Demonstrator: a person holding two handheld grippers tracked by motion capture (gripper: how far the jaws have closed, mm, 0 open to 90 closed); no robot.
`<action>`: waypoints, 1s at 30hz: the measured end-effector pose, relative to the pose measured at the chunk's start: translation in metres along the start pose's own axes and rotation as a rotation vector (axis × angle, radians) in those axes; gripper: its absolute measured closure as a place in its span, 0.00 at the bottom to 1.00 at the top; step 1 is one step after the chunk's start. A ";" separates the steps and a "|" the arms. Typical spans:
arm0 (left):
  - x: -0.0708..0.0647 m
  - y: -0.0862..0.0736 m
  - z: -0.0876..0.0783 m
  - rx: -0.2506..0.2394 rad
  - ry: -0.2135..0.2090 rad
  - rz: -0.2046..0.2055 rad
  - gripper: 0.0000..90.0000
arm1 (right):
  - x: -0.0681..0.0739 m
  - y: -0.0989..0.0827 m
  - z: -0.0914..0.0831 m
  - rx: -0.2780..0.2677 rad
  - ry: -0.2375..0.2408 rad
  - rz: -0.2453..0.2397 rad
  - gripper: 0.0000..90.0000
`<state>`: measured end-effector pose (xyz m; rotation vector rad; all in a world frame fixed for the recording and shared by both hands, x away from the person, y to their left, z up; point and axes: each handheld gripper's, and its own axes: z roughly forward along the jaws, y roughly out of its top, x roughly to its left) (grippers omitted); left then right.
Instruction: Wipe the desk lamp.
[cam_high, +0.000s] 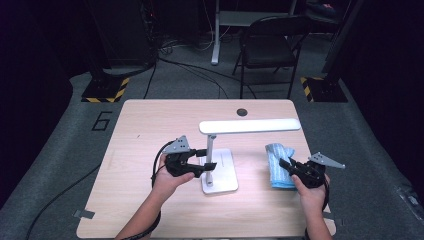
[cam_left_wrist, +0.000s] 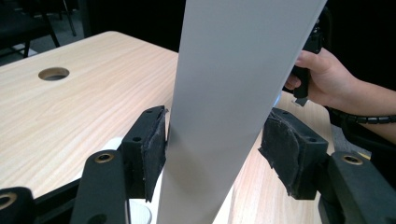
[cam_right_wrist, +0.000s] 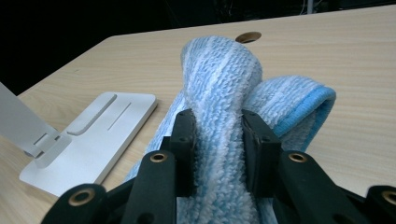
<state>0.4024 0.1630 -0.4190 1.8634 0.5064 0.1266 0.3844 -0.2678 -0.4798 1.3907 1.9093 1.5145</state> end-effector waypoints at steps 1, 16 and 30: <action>0.000 0.000 0.000 0.005 0.002 0.006 0.45 | -0.001 -0.001 0.000 0.001 -0.002 0.003 0.76; 0.002 0.000 -0.001 0.014 -0.017 0.003 0.45 | -0.010 -0.015 0.000 0.059 -0.074 -0.011 0.75; 0.002 0.000 -0.001 0.007 -0.011 0.001 0.45 | -0.015 -0.024 0.014 0.173 -0.125 -0.036 0.72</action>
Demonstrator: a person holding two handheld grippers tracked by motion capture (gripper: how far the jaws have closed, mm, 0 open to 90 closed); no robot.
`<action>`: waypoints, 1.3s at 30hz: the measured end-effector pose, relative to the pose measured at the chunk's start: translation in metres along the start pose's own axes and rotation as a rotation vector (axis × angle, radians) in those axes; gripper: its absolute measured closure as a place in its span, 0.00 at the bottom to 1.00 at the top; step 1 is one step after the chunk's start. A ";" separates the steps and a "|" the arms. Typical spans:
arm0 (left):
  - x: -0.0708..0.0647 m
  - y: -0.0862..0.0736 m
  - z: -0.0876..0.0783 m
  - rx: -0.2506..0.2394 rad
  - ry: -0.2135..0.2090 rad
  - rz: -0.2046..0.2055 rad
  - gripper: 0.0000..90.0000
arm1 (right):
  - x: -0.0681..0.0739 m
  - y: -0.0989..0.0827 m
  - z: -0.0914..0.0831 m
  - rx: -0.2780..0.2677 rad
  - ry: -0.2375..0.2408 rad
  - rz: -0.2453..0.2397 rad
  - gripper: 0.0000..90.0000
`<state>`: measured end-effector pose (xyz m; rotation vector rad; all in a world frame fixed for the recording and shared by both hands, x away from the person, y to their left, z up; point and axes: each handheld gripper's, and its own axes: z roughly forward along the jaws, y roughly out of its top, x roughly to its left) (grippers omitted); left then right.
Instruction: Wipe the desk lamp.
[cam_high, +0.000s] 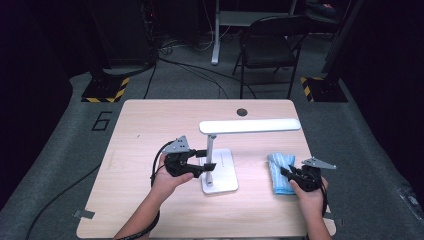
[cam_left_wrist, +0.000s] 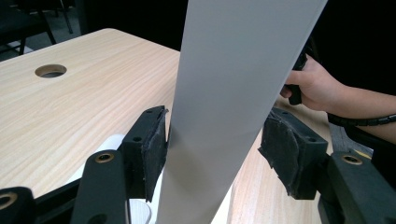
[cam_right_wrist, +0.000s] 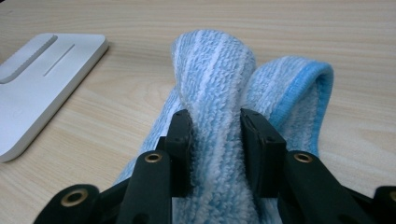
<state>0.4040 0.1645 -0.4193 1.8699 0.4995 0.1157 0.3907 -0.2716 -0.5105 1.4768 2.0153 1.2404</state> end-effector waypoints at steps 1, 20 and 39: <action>0.000 0.000 0.000 0.000 0.000 0.002 0.45 | -0.001 0.000 0.001 0.002 0.002 0.002 0.72; 0.000 -0.001 0.001 0.000 -0.005 -0.005 0.44 | 0.001 -0.004 0.008 0.037 -0.017 -0.005 0.68; 0.001 -0.001 0.001 0.003 0.004 -0.010 0.41 | 0.008 0.001 -0.001 -0.066 -0.041 -0.018 0.41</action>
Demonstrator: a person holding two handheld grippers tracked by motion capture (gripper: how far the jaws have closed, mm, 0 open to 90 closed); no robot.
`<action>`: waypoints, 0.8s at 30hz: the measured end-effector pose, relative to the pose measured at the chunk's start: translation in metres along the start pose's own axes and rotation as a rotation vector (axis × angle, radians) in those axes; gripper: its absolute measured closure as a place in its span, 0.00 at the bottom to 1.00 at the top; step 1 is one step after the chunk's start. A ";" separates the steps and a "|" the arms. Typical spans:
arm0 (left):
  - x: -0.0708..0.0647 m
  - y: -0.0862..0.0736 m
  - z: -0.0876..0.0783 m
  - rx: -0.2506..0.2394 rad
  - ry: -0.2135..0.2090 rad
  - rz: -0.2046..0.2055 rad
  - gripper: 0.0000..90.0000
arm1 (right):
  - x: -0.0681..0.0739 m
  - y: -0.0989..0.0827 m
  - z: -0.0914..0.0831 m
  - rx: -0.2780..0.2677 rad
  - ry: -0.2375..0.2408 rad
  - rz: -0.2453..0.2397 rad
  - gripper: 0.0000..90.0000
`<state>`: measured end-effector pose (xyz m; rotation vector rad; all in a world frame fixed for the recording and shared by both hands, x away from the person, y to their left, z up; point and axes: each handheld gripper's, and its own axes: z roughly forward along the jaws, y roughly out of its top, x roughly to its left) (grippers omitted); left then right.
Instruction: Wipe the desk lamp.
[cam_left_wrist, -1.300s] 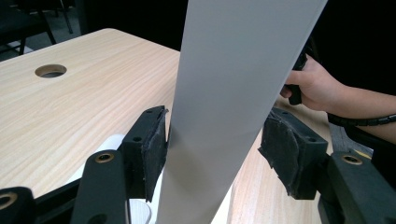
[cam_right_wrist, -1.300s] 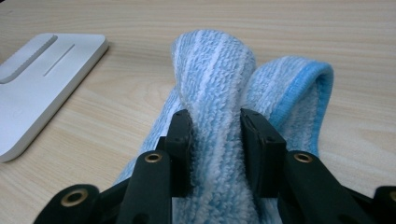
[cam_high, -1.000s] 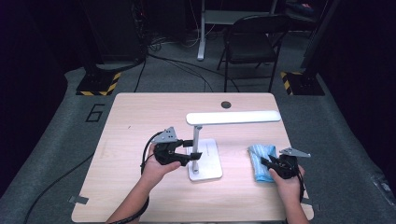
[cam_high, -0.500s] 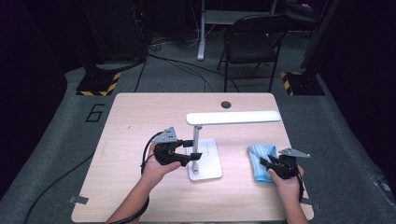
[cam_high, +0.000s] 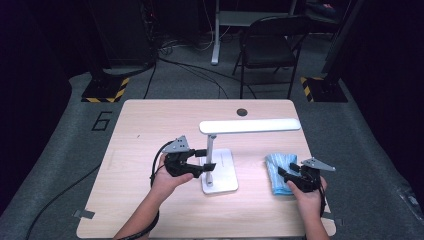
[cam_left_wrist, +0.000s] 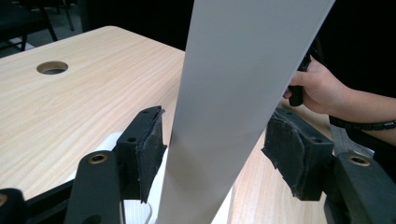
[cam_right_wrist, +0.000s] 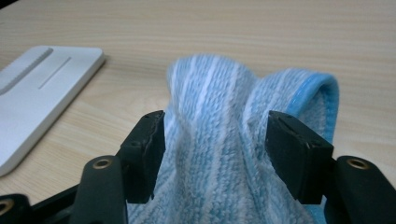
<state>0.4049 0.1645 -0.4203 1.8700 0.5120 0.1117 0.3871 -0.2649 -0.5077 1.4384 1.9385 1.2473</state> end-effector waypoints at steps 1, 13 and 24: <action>0.000 0.000 0.000 0.007 -0.004 -0.005 0.41 | 0.000 0.000 0.000 0.000 0.000 0.000 0.41; -0.002 0.001 0.002 0.033 0.013 0.013 0.40 | 0.017 0.011 -0.007 -0.059 0.020 -0.047 0.36; -0.005 0.002 0.001 0.031 -0.001 0.026 0.39 | 0.029 0.011 -0.005 -0.076 0.055 -0.083 0.33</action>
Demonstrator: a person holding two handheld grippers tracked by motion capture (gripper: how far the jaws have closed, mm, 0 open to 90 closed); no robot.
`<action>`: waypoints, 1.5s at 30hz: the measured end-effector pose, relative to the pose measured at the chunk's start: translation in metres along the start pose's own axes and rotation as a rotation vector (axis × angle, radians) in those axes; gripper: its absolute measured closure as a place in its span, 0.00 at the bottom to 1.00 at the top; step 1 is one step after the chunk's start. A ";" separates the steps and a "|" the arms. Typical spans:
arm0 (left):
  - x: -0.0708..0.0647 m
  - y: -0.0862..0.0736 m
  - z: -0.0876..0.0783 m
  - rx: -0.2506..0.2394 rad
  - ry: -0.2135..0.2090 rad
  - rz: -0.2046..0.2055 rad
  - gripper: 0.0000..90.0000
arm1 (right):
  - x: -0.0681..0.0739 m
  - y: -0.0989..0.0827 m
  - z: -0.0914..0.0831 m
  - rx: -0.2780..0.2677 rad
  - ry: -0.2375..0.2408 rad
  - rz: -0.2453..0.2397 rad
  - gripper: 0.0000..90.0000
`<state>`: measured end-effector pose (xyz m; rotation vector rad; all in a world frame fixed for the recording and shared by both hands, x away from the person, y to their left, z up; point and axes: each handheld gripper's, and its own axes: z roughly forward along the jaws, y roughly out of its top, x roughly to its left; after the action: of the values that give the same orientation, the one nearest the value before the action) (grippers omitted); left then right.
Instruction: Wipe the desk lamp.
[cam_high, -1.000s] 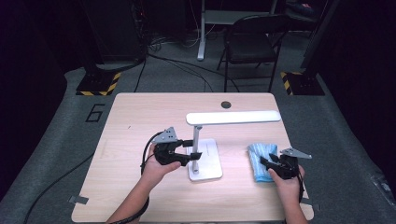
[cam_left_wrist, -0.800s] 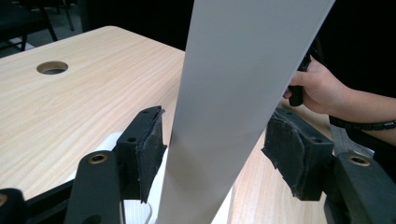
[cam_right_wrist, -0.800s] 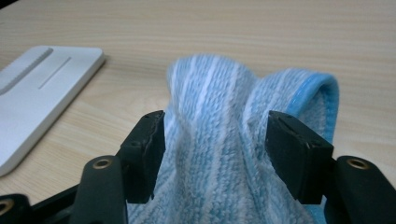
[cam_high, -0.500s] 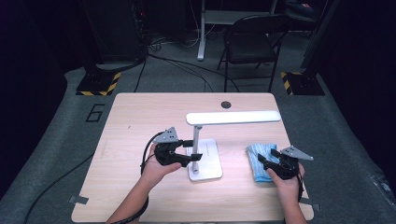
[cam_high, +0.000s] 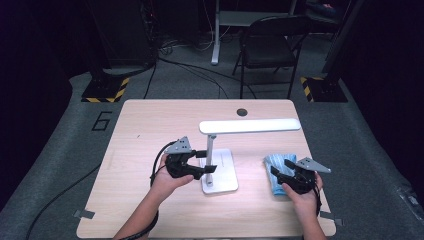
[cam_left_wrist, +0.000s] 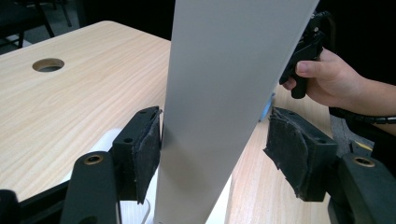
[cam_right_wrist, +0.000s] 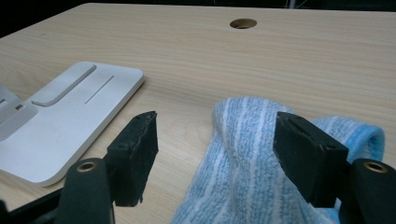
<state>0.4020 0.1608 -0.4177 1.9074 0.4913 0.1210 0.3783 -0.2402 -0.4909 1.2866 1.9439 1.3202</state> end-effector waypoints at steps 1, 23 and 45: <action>0.000 0.000 0.000 0.003 -0.002 0.003 0.38 | 0.001 0.000 0.001 0.002 0.025 0.013 0.33; -0.003 0.003 -0.009 -0.027 0.033 0.009 0.49 | 0.023 -0.004 0.017 0.073 0.201 0.005 0.50; -0.012 0.003 0.001 -0.023 -0.073 0.026 0.51 | 0.046 -0.008 0.027 0.125 0.282 -0.044 0.52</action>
<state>0.3922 0.1542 -0.4135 1.8887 0.4142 0.0730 0.3751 -0.1881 -0.5039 1.1565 2.2650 1.4420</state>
